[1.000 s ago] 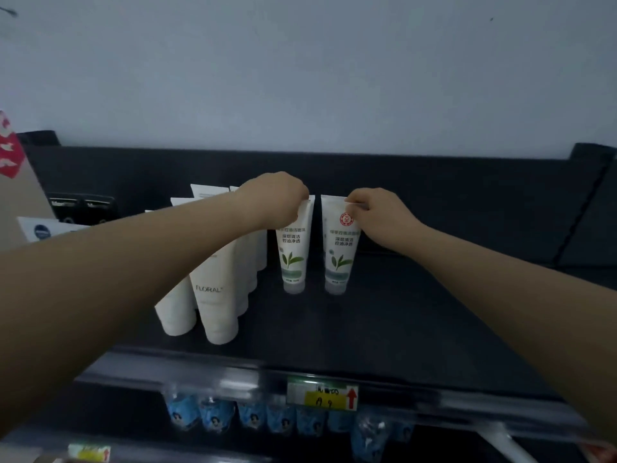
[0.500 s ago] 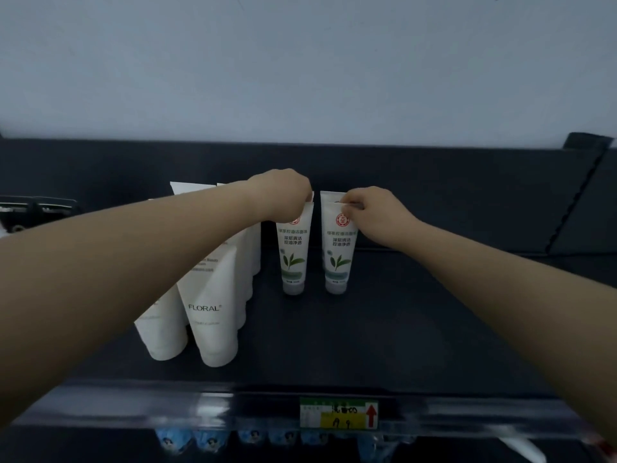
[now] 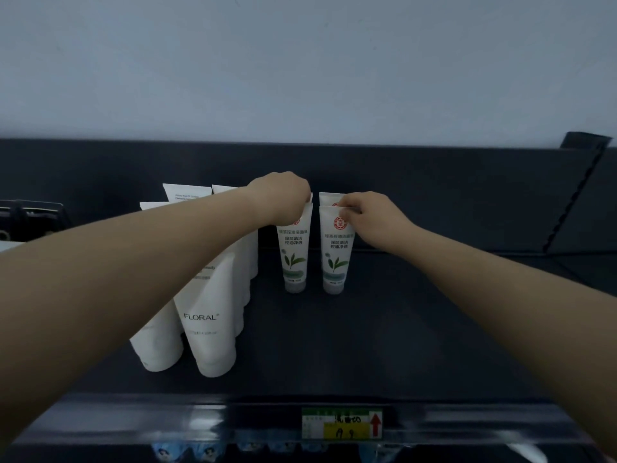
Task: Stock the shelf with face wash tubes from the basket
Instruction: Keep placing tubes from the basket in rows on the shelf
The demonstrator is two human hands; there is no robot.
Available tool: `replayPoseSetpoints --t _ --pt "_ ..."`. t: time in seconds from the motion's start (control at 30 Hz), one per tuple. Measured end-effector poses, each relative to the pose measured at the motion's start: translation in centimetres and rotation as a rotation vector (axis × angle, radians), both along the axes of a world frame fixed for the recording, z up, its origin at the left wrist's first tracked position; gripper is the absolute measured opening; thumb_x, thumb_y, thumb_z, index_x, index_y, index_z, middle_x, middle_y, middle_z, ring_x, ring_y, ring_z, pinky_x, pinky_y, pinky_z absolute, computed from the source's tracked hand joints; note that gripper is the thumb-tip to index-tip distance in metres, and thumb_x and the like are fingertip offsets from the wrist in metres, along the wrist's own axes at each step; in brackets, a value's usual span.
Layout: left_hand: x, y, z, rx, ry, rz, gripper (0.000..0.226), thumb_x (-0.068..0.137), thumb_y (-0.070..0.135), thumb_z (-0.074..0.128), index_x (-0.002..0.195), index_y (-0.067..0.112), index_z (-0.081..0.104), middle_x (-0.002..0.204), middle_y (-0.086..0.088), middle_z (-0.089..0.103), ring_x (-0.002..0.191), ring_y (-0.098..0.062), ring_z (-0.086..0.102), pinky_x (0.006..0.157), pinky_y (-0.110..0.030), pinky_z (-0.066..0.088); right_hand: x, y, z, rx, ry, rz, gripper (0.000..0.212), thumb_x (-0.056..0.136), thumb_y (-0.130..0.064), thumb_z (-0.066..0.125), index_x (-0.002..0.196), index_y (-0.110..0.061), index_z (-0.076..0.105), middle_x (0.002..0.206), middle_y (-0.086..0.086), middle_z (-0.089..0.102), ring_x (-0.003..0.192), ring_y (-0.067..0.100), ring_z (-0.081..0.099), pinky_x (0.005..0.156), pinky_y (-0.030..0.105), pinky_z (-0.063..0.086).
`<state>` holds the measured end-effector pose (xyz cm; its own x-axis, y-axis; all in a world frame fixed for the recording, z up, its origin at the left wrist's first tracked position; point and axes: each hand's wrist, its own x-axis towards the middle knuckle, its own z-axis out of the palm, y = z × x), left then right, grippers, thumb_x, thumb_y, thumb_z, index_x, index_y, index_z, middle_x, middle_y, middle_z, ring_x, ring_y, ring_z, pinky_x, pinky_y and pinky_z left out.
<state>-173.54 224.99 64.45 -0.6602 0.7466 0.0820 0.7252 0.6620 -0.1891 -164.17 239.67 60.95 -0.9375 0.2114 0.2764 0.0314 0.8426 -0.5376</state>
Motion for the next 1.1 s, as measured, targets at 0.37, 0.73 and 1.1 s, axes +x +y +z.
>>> replayPoseSetpoints --t 0.37,0.73,1.1 --pt "0.1 0.4 0.1 0.002 -0.045 0.019 0.016 0.092 0.008 0.047 0.097 0.01 0.062 0.087 -0.005 0.06 0.077 -0.023 0.057 0.062 -0.032 0.044 0.1 -0.2 0.1 -0.037 0.02 0.001 0.016 0.097 -0.019 0.048 0.107 -0.017 0.06 0.107 -0.001 0.06 0.082 0.007 0.056 0.056 0.019 0.042" --pt "1.0 0.2 0.0 -0.003 -0.014 0.051 0.019 0.092 0.01 0.046 0.1 0.009 0.063 0.08 -0.002 0.058 0.074 -0.021 0.058 0.063 -0.032 0.047 0.8 -0.6 0.4 0.021 0.04 0.008 0.028 0.097 -0.026 0.049 0.122 -0.015 0.056 0.123 0.0 0.057 0.104 0.011 0.054 0.079 0.023 0.042" --pt "3.6 -0.6 1.1 0.11 0.049 0.074 0.041 0.095 0.041 0.042 0.123 0.013 0.053 0.116 -0.005 0.059 0.102 -0.023 0.058 0.085 -0.042 0.051 1.9 -1.1 0.8 0.25 0.085 -0.023 0.043 0.1 -0.033 0.039 0.139 -0.017 0.041 0.14 0.005 0.043 0.127 0.022 0.041 0.105 0.041 0.038"
